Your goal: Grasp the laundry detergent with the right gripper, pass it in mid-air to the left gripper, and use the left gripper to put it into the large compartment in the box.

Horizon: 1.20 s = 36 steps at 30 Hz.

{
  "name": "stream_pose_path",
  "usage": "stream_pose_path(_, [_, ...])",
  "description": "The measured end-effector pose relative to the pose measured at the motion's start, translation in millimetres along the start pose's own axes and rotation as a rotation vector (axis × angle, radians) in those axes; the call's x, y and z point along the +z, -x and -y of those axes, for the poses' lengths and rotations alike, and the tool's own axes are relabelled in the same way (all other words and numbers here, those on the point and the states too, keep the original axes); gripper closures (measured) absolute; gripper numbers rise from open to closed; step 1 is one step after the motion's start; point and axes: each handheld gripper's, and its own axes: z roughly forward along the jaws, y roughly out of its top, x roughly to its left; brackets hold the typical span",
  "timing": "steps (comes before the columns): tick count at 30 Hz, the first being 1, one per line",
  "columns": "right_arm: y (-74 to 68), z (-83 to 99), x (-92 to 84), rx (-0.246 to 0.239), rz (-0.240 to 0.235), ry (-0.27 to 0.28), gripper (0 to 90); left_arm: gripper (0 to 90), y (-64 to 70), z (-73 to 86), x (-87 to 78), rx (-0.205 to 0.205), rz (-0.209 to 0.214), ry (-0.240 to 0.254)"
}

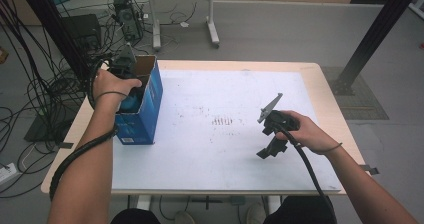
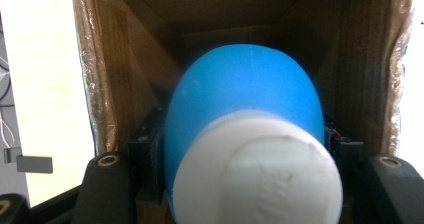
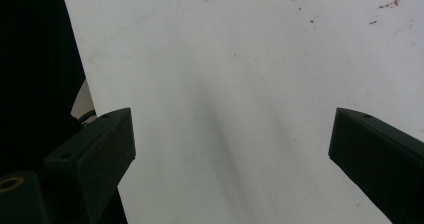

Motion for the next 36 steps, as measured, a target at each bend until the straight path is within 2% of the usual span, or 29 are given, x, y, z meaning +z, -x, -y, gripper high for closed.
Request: stream_pose_path(36, [1.6,-1.0,0.6,-0.005,0.001,0.002,4.1,37.2,-0.3,-1.0,0.5,-0.007,0.003,-0.005])
